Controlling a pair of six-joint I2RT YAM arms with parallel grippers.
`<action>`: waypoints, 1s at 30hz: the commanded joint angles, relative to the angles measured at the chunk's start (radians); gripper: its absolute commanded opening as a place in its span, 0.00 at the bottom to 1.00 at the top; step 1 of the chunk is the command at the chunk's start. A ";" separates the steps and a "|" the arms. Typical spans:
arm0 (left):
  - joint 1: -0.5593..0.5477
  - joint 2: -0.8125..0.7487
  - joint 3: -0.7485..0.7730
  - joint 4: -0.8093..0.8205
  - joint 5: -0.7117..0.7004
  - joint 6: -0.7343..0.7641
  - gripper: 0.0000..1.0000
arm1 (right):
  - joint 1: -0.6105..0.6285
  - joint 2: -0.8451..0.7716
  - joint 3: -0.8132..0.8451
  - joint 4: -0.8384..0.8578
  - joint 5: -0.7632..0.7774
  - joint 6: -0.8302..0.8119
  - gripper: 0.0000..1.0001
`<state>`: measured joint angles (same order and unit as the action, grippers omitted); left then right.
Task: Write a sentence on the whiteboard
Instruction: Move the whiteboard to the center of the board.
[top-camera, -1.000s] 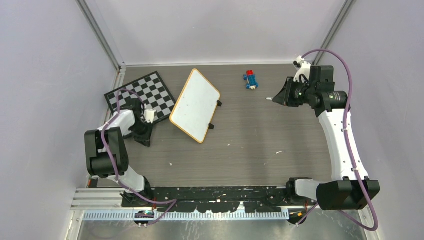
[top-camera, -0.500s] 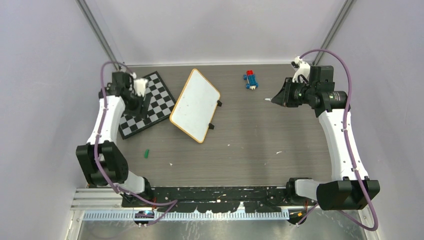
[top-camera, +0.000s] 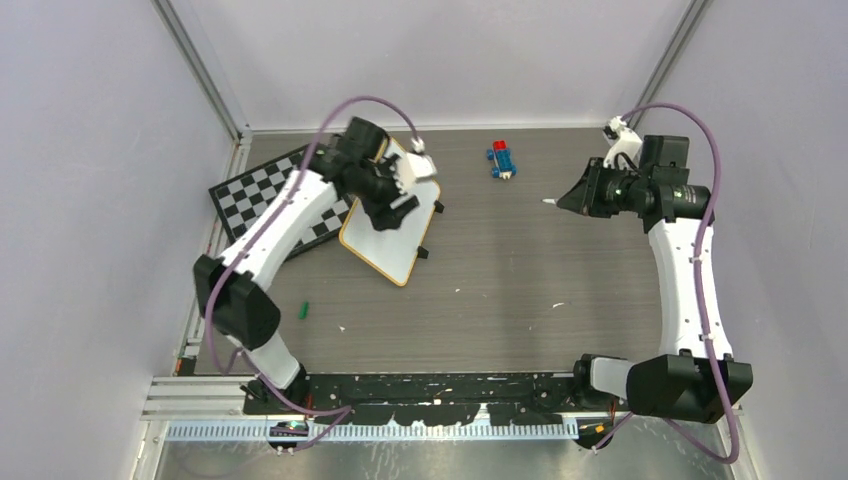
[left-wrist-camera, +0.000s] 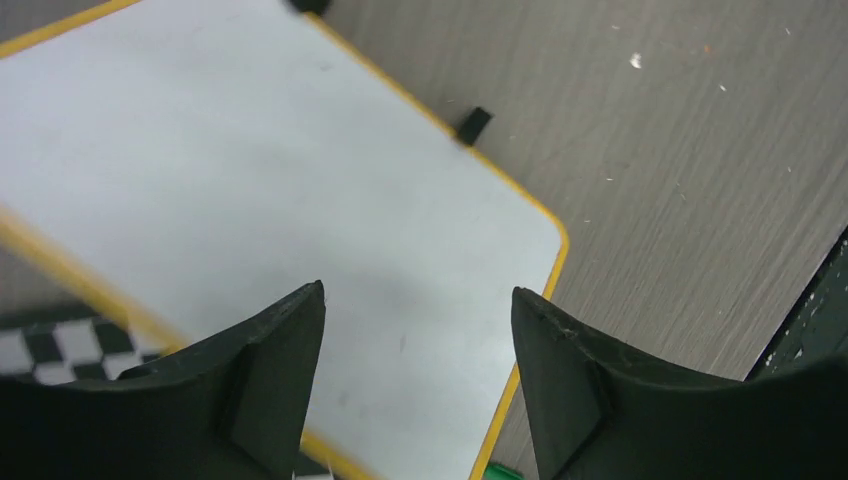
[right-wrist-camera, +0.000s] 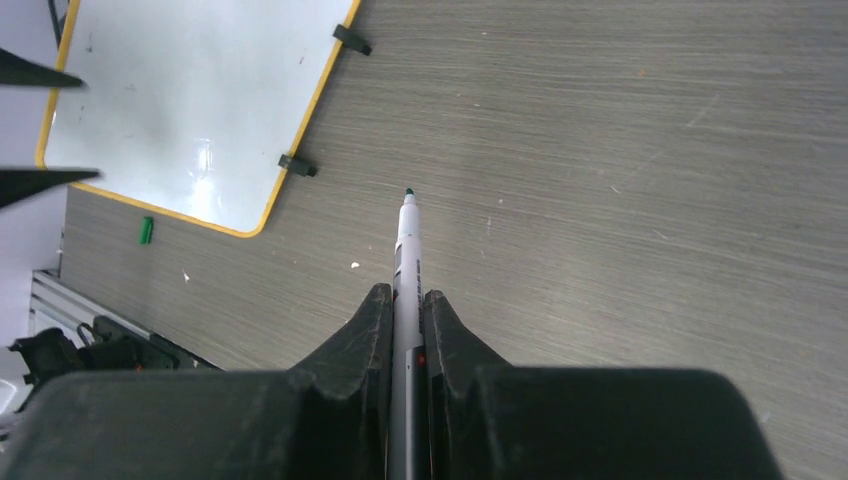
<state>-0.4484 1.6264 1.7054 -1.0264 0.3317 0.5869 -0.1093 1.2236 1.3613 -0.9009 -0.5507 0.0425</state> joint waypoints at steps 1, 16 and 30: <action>-0.111 0.091 -0.041 0.014 0.041 0.191 0.67 | -0.096 -0.015 -0.003 -0.008 -0.115 -0.013 0.00; -0.243 0.413 0.044 0.047 -0.002 0.510 0.53 | -0.191 0.009 -0.018 -0.020 -0.246 -0.025 0.00; -0.259 0.521 0.046 0.015 -0.084 0.597 0.26 | -0.229 0.007 -0.014 -0.053 -0.259 -0.062 0.00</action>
<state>-0.6937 2.1365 1.7176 -0.9836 0.2619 1.1381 -0.3210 1.2476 1.3396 -0.9360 -0.7742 0.0196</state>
